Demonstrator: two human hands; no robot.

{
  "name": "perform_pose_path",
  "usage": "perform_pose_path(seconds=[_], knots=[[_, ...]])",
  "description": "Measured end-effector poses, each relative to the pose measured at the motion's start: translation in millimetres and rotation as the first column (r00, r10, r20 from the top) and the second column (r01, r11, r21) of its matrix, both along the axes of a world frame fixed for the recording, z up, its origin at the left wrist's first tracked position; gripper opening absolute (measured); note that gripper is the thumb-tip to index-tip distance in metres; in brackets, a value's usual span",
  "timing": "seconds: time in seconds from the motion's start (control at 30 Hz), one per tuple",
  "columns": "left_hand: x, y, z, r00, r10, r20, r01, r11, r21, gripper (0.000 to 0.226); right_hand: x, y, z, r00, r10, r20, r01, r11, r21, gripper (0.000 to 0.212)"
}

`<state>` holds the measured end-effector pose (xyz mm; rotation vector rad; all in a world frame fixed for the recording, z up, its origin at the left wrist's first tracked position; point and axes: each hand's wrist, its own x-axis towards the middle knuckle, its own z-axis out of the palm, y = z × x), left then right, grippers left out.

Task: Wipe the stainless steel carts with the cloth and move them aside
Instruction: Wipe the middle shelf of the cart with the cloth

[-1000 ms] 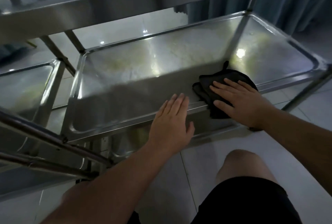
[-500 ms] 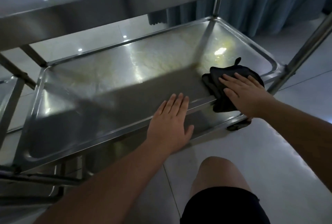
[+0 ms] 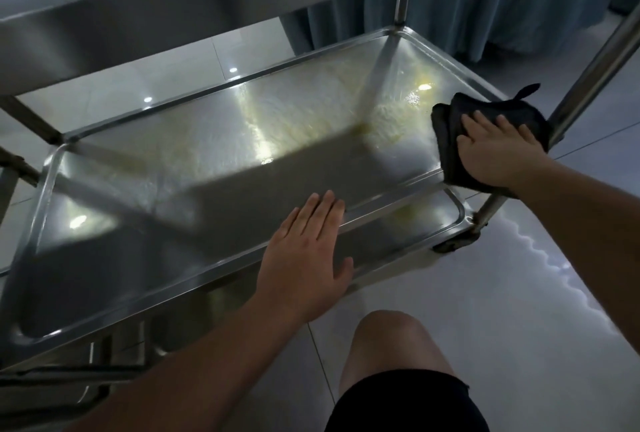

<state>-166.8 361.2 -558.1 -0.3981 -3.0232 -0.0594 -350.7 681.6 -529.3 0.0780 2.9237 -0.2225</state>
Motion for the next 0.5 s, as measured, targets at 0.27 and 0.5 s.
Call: perform_pose_path(seconds=[0.27,0.5], knots=[[3,-1,9,0.999,-0.025,0.031,0.024,0.999,0.036,0.090,-68,9,7,1.000,-0.006,-0.005,0.006,0.999,0.038,0.067],[2,1,6,0.999,-0.015,0.040,0.014,0.999,0.029,0.092,-71,-66,9,0.978,0.194,-0.074,-0.195,0.981,-0.006,0.065]])
